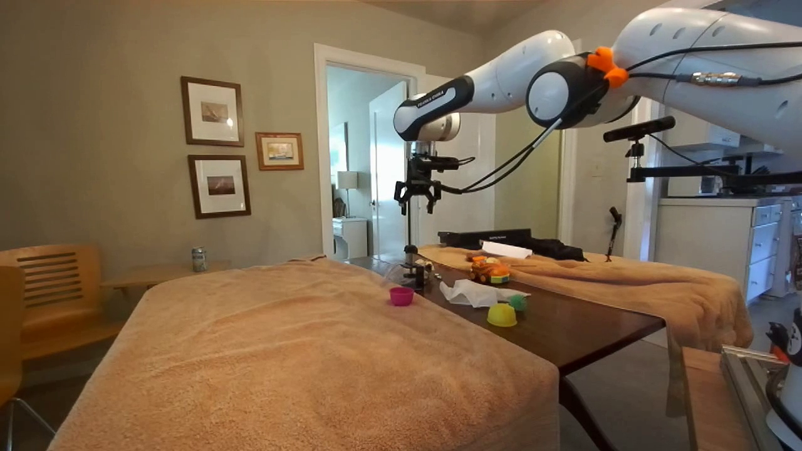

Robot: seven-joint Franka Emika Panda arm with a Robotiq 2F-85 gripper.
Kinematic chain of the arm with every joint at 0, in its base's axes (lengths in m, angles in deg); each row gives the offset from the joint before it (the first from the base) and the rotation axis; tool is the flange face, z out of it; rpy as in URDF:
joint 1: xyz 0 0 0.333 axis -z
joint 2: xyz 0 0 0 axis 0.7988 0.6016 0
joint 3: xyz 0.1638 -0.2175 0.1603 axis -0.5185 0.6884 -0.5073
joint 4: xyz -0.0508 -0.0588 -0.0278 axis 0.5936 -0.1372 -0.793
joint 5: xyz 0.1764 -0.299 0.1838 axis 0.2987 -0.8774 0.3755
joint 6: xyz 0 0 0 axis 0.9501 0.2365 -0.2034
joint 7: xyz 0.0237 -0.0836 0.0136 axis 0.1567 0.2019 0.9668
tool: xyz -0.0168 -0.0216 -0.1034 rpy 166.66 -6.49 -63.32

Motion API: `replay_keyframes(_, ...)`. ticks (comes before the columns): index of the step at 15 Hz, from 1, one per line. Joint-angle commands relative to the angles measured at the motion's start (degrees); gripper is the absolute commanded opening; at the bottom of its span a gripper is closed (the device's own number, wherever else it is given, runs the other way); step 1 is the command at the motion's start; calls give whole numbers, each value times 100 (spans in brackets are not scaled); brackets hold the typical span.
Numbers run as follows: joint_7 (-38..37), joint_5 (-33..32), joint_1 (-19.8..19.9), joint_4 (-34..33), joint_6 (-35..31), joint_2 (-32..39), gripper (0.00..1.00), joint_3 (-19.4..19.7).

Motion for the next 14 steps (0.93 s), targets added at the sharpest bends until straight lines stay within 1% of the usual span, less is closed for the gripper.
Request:
replay_keyframes(1, 51, -23, -195, 1339, -321, -833, 100, 26)
replay_keyframes(9, 431, -96, -539, 3114, -1124, -1812, 100, 19)
replay_keyframes(13, 346, -203, -733, 4062, -1599, -2351, 100, 95)
replay_keyframes(14, 271, -367, -632, 4276, -1692, -2508, 100, -73)
